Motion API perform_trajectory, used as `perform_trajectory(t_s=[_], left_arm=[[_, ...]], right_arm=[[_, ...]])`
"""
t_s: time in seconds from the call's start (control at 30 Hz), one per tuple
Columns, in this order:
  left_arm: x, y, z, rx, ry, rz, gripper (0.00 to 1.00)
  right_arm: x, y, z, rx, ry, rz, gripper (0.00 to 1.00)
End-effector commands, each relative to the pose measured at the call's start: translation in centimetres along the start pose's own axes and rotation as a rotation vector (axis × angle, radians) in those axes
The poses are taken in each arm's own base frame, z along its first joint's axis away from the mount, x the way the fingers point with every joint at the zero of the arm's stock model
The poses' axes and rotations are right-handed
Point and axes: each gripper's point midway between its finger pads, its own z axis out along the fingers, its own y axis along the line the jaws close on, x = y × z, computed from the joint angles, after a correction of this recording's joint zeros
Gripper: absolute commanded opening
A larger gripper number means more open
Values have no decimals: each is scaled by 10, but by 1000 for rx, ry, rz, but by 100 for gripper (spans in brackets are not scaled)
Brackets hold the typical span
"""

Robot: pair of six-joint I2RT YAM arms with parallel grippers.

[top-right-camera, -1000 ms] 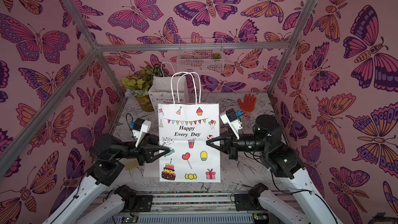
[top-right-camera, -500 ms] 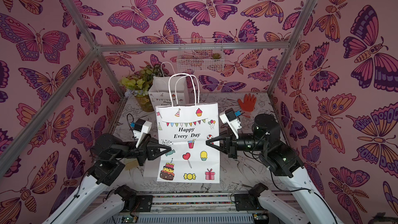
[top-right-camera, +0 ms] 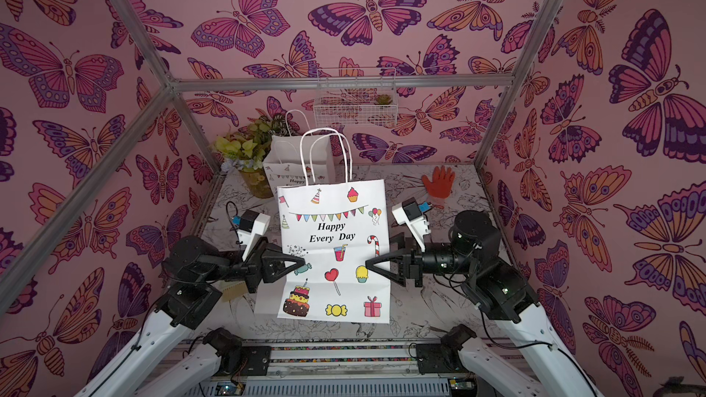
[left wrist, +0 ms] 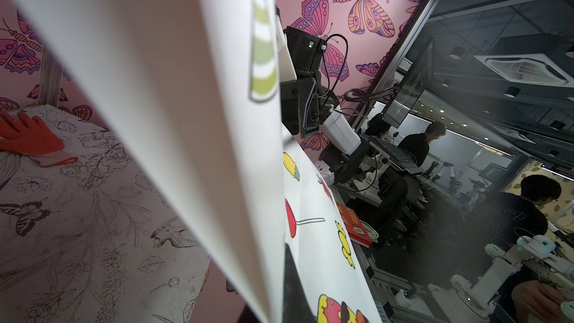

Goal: Put away the paper bag
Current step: Press the paper bag.

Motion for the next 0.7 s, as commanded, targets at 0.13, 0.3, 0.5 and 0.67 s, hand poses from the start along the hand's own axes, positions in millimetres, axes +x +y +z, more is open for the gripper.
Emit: perform_trajectory(t_s=[0.13,0.3,0.5,0.67], left_arm=[[-5,-2,-2,-18,-27,52,0],[-5,-2,-3,-29,-27,59,0],[-4,-3,-2,-16,-14,51,15],[0,-5,0,15,12,36,51]], right_arm=[[9,0,1,-7,32,11,21],[10,-1,0,7,39,6,3],[4,3,-3,22,18,-25,0],[-2,7,-4,20,4,-42,0]])
